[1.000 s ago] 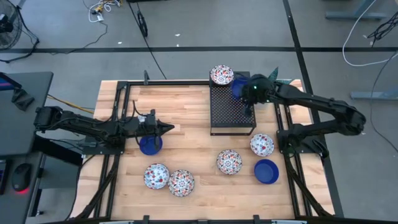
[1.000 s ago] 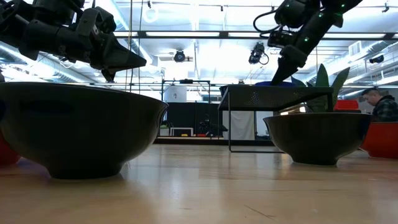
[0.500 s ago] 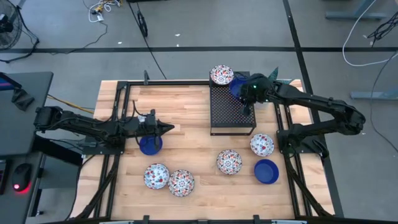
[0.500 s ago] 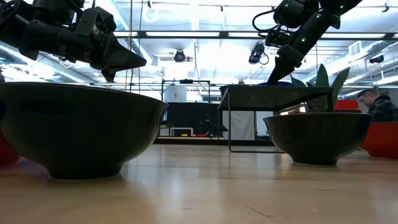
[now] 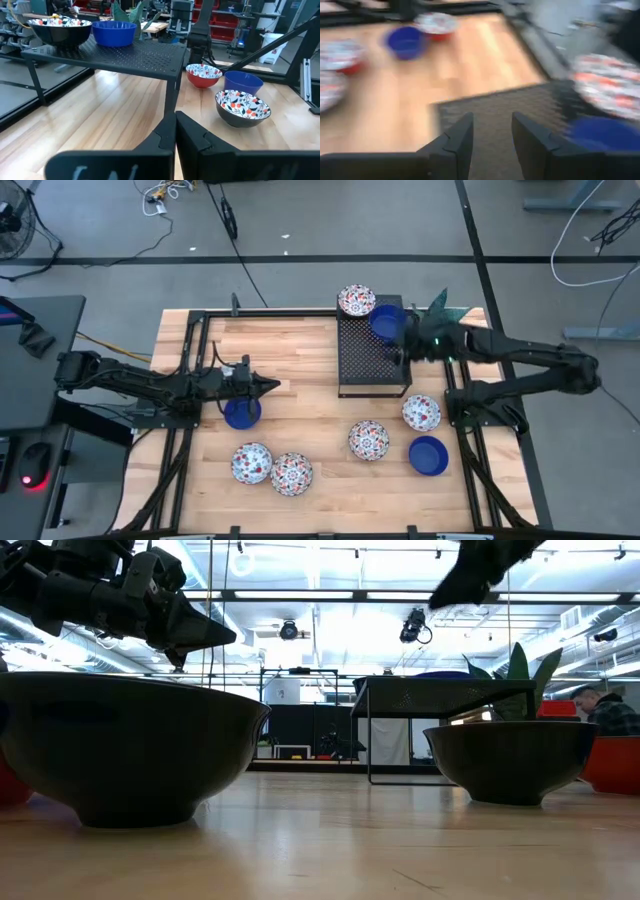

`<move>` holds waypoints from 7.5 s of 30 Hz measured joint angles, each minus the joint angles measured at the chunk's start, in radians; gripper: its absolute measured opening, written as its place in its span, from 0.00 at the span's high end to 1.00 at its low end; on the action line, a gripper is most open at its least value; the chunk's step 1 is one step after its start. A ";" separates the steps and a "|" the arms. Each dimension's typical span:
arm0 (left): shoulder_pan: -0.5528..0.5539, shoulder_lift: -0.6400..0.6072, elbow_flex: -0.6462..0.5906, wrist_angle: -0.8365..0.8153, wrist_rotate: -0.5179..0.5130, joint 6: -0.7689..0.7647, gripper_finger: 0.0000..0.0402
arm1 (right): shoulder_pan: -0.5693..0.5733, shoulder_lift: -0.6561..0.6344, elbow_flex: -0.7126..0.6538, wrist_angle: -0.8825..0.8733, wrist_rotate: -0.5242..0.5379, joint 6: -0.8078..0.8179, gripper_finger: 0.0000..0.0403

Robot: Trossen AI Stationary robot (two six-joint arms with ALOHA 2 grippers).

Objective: Pick & Place Mini bowls
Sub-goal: Put the right red patterned bowl on the shelf, then stack the right blue bowl on top of the other blue bowl on the shelf

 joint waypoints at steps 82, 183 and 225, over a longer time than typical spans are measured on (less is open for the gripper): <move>0.000 0.000 0.000 -0.003 0.016 -0.002 0.98 | 0.849 0.269 0.130 -0.506 0.147 1.058 0.98; 0.000 0.000 0.000 -0.007 0.011 -0.002 0.98 | 0.150 0.460 0.344 -0.451 0.186 -0.015 0.60; 0.005 0.000 0.000 0.020 -0.008 0.053 0.98 | 0.993 0.442 -0.027 -0.229 0.007 1.392 0.67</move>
